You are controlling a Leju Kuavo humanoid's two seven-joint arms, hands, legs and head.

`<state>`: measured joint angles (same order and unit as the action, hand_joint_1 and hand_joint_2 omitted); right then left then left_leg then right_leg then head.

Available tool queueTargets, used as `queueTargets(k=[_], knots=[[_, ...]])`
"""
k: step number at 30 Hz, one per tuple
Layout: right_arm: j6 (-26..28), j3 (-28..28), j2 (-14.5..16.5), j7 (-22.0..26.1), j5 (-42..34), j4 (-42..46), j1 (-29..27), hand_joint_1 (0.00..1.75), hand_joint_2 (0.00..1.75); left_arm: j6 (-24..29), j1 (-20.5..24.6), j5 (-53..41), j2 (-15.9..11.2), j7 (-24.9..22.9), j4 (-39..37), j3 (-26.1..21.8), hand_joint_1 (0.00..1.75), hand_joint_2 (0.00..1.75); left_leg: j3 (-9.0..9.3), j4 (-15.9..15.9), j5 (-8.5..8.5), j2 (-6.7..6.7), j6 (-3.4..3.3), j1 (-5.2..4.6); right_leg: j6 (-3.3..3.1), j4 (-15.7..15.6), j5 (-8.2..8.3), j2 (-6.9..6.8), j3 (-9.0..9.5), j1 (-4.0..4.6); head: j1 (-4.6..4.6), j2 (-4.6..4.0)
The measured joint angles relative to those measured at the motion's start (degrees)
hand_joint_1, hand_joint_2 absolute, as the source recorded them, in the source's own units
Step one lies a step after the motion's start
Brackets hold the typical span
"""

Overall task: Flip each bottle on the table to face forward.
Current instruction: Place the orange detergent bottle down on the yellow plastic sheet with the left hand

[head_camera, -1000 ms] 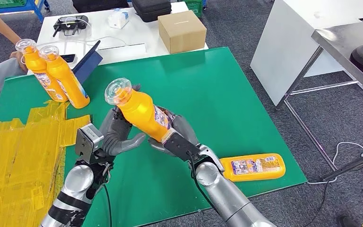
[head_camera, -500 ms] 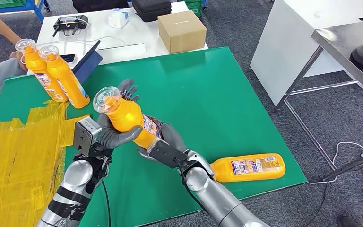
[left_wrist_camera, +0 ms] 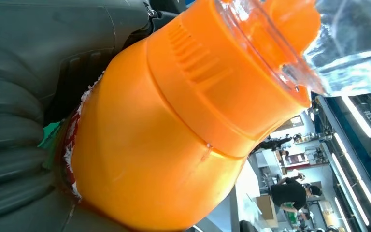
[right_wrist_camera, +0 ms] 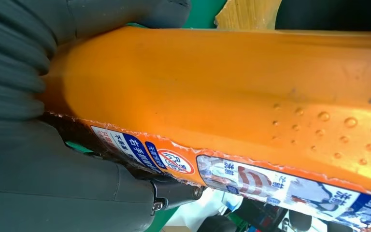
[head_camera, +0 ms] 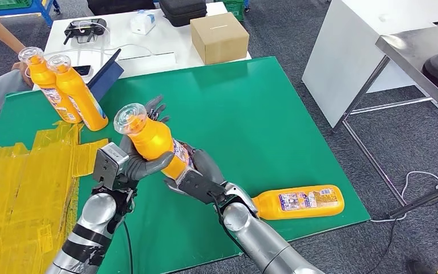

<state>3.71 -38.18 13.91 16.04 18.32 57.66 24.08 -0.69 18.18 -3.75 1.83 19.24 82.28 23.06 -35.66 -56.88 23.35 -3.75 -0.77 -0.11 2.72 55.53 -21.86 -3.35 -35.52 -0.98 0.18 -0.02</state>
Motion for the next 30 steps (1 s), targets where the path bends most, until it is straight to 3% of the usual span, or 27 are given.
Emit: queueTargets(k=[25,26,30], knots=[[1.37,-0.17,-1.3,0.28,-0.33,4.26,-3.45,1.75,1.75,0.21,-1.33,0.13,0.79,0.81,0.67,-0.37,1.75,1.75,-0.02,0.0,0.0,0.0,0.0,0.0,0.0,0.0,0.0,0.0,-0.01,0.0,0.0,0.0],[1.53,-0.17,-1.38,0.33,-0.29,4.56,-3.61,1.69,1.75,0.41,-1.45,0.12,0.8,0.87,0.85,-0.4,1.75,1.75,-0.02,0.0,0.0,0.0,0.0,0.0,0.0,0.0,0.0,0.0,-0.01,0.0,-0.01,0.0],[4.76,-0.1,-2.23,1.19,2.48,8.47,-6.01,0.0,1.75,2.52,-3.21,-1.53,0.74,0.93,3.38,-0.85,1.75,1.75,-0.03,0.0,0.01,0.01,0.0,0.0,0.0,0.0,0.0,0.0,-0.01,0.0,0.0,0.0]])
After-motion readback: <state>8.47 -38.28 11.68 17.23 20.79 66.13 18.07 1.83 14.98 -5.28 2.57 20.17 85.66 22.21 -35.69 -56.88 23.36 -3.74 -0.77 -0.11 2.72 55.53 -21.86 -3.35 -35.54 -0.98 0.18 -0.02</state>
